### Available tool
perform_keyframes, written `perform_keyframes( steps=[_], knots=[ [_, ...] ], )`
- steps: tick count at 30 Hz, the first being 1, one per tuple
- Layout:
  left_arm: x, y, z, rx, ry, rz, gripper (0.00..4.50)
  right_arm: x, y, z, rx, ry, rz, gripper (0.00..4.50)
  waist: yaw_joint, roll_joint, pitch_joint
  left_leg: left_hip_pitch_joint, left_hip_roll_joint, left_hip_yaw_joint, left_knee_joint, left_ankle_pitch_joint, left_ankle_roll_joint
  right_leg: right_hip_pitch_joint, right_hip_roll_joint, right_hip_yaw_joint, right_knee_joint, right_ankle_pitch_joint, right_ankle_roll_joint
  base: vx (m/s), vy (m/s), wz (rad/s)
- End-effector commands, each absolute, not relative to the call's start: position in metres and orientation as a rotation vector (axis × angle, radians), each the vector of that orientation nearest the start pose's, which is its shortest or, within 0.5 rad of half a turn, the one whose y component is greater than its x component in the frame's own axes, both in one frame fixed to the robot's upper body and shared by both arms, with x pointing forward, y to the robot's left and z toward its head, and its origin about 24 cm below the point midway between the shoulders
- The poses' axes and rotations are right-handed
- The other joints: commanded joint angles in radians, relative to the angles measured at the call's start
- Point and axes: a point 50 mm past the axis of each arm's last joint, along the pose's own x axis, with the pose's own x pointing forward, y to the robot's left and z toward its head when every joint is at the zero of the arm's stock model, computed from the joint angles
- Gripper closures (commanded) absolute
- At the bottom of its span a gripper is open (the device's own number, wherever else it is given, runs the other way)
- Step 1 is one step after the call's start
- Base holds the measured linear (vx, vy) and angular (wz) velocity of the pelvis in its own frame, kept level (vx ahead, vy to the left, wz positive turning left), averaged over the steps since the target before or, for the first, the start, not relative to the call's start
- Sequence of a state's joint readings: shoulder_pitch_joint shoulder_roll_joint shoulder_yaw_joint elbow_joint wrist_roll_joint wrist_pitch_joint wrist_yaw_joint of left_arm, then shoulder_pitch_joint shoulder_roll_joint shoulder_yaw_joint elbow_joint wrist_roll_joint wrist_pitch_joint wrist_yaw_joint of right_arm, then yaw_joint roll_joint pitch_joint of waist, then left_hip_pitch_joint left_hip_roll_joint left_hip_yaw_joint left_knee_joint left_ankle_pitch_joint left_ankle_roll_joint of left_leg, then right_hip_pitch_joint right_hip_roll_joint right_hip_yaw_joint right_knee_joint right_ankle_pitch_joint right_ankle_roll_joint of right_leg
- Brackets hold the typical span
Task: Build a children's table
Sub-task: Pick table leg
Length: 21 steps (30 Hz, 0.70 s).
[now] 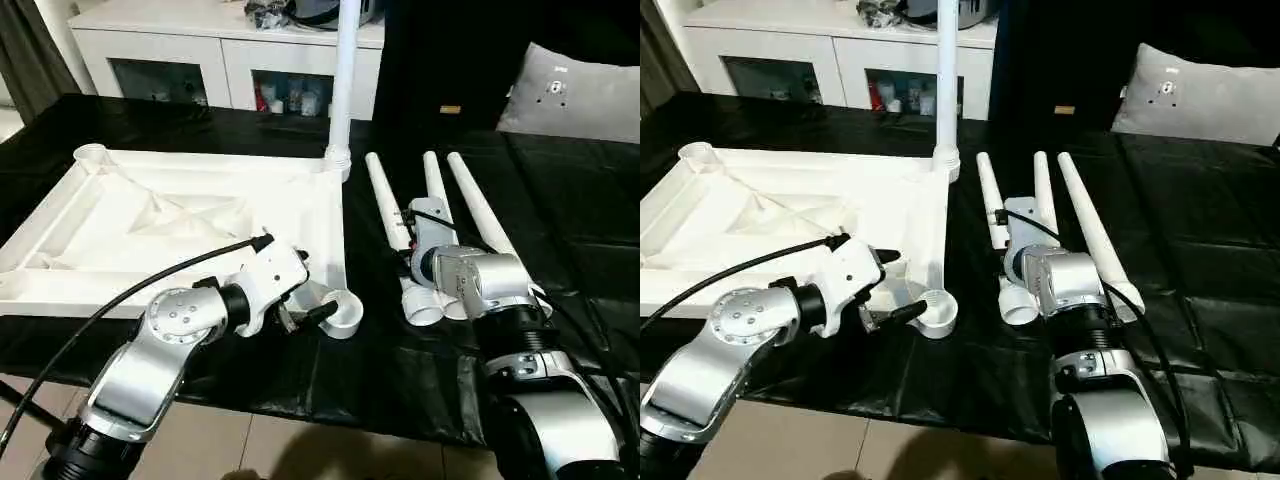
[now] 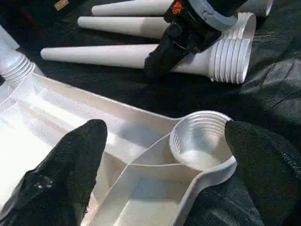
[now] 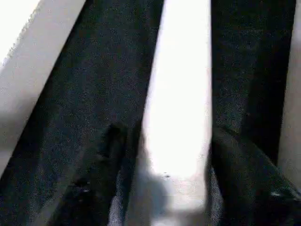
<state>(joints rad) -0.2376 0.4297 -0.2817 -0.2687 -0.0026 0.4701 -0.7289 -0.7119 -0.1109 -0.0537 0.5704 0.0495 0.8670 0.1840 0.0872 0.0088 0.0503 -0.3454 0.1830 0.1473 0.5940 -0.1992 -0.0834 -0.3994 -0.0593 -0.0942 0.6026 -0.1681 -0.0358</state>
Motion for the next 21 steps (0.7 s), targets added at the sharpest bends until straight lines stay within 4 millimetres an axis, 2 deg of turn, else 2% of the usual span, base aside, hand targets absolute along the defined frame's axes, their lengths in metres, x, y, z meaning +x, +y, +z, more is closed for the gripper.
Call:
perform_keyframes(
  steps=[1,2,7,8,9,11,12,13,14,15,19,21],
  knots=[
    [0.260,0.115,0.099,0.479,0.178,-0.958,0.00,0.336,-0.135,0.023,-0.006,0.886,0.227,1.78,-0.002,0.009,-0.058,-0.001,0.034,-0.005,-0.074,-0.219,-0.029,0.053,-0.079,0.056,-0.078,-0.323,-0.118,0.000,0.000,0.00],
    [0.259,0.115,0.098,0.478,0.178,-0.958,0.00,0.335,-0.135,0.023,-0.007,0.887,0.228,1.89,-0.001,0.013,-0.058,0.000,0.035,-0.006,-0.074,-0.223,-0.031,0.052,-0.080,0.057,-0.078,-0.329,-0.117,0.000,0.000,0.00],
    [0.260,0.116,0.099,0.487,0.167,-0.947,0.00,0.337,-0.135,0.023,-0.012,0.876,0.221,2.22,-0.003,0.011,-0.055,0.004,0.033,-0.007,-0.076,-0.256,-0.032,0.049,-0.080,0.055,-0.085,-0.389,-0.099,0.000,0.000,0.00],
    [0.260,0.116,0.099,0.486,0.165,-0.946,0.00,0.338,-0.136,0.024,-0.011,0.857,0.212,2.43,-0.003,0.011,-0.055,0.006,0.033,-0.007,-0.075,-0.264,-0.033,0.048,-0.081,0.055,-0.088,-0.400,-0.094,0.000,0.000,0.00],
    [0.261,0.115,0.099,0.485,0.162,-0.943,0.00,0.341,-0.138,0.027,0.009,0.828,0.193,2.49,-0.002,0.017,-0.054,0.007,0.033,-0.007,-0.076,-0.275,-0.034,0.046,-0.081,0.054,-0.090,-0.414,-0.090,0.000,0.000,0.00],
    [0.261,0.115,0.099,0.487,0.159,-0.938,0.00,0.343,-0.139,0.029,0.033,0.809,0.180,2.60,-0.004,0.019,-0.053,0.008,0.032,-0.009,-0.077,-0.293,-0.035,0.046,-0.079,0.053,-0.092,-0.431,-0.084,0.000,0.000,0.00],
    [0.262,0.115,0.098,0.494,0.154,-0.933,0.00,0.345,-0.141,0.033,0.056,0.780,0.163,2.60,-0.006,0.016,-0.051,0.012,0.032,-0.009,-0.077,-0.308,-0.035,0.044,-0.080,0.052,-0.097,-0.450,-0.077,0.000,0.000,0.00],
    [0.262,0.116,0.098,0.497,0.151,-0.930,0.00,0.345,-0.141,0.034,0.064,0.772,0.158,2.62,-0.004,0.026,-0.051,0.015,0.031,-0.010,-0.077,-0.319,-0.038,0.043,-0.080,0.051,-0.097,-0.455,-0.075,0.000,0.000,0.00],
    [0.262,0.116,0.098,0.498,0.149,-0.928,0.00,0.346,-0.141,0.034,0.069,0.769,0.155,2.62,-0.008,0.019,-0.051,0.016,0.030,-0.010,-0.078,-0.330,-0.037,0.044,-0.078,0.050,-0.100,-0.460,-0.070,0.000,0.000,0.00],
    [0.264,0.116,0.099,0.493,0.140,-0.914,0.00,0.347,-0.142,0.038,0.090,0.742,0.143,2.65,-0.006,0.027,-0.053,0.017,0.029,-0.012,-0.078,-0.331,-0.039,0.045,-0.078,0.049,-0.097,-0.455,-0.072,0.000,0.000,0.00],
    [0.271,0.117,0.102,0.455,0.109,-0.864,0.00,0.354,-0.145,0.052,0.179,0.616,0.121,2.66,-0.005,0.023,-0.055,0.012,0.028,-0.009,-0.077,-0.316,-0.031,0.046,-0.078,0.049,-0.099,-0.437,-0.069,0.000,0.000,0.00],
    [0.282,0.120,0.108,0.412,0.070,-0.764,0.00,0.362,-0.148,0.075,0.341,0.388,0.114,2.67,-0.002,0.025,-0.062,0.008,0.028,-0.007,-0.074,-0.277,-0.023,0.050,-0.081,0.052,-0.093,-0.390,-0.077,0.000,0.000,0.00]
  ],
)
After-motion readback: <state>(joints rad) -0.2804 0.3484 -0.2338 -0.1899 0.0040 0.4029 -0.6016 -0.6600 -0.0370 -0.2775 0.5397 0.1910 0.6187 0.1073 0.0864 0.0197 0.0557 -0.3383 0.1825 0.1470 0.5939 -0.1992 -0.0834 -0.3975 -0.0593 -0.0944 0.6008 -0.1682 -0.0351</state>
